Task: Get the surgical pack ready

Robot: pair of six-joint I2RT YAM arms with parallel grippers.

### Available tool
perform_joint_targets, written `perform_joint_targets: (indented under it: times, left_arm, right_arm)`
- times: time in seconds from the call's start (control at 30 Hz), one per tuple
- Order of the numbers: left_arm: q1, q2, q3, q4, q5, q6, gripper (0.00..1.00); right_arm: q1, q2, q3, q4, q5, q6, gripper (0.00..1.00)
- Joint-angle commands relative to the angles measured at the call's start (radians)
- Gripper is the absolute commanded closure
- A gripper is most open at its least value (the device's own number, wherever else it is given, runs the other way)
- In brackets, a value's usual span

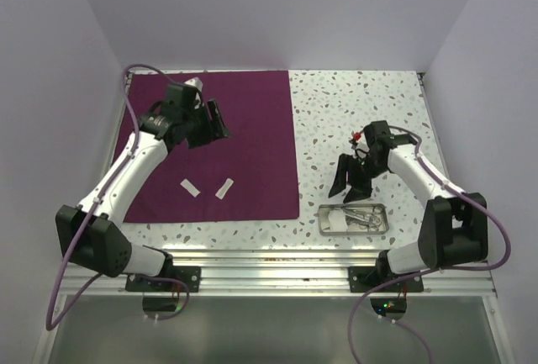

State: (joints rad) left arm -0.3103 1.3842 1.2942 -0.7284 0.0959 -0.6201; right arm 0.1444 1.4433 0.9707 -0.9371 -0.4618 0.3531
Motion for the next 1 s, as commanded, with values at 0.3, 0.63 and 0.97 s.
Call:
perform_joint_targets:
  times: [0.3, 0.63, 0.97]
  left_arm:
    - [0.229, 0.357, 0.234, 0.197, -0.107, 0.042, 0.37]
    - [0.356, 0.758, 0.529, 0.333, -0.225, 0.146, 0.50]
    - [0.378, 0.817, 0.501, 0.406, -0.208, 0.117, 0.46]
  right_arm:
    - [0.069, 0.052, 0.193, -0.020, -0.049, 0.000, 0.41]
    - [0.092, 0.196, 0.290, 0.011, -0.081, 0.121, 0.41]
    - [0.093, 0.259, 0.276, 0.014, -0.067, 0.089, 0.41]
